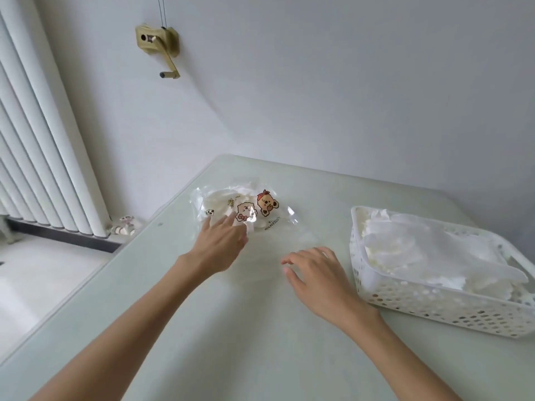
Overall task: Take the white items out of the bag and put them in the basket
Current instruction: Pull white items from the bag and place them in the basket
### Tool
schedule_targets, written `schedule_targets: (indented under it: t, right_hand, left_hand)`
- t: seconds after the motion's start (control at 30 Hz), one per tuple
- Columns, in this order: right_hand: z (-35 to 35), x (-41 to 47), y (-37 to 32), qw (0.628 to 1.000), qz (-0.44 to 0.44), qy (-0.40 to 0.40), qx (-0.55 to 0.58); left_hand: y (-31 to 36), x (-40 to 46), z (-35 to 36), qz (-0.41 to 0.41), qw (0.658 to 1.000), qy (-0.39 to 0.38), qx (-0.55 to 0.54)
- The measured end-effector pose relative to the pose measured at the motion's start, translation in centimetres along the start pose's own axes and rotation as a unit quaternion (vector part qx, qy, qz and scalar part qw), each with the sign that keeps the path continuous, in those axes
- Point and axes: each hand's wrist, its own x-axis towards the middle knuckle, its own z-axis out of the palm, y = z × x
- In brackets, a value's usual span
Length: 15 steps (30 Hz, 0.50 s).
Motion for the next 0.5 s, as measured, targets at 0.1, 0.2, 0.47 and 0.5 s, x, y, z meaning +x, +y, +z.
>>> schedule_targets:
  t: [0.1, 0.2, 0.47, 0.5]
  right_hand:
    - [1.2, -0.2, 0.2, 0.999, -0.037, 0.028, -0.017]
    - [0.9, -0.2, 0.6, 0.994, -0.036, 0.101, -0.018]
    - [0.8, 0.5, 0.0, 0.985, 0.04, 0.163, 0.043]
    - [0.9, 0.6, 0.2, 0.984, 0.048, 0.159, 0.059]
  left_hand:
    - [0.0, 0.9, 0.2, -0.066, 0.988, 0.072, -0.121]
    - [0.6, 1.2, -0.3, -0.112, 0.94, 0.12, -0.298]
    - [0.1, 0.6, -1.6, -0.037, 0.968, 0.248, 0.007]
    - [-0.3, 1.1, -1.8, 0.02, 0.957, 0.283, 0.058]
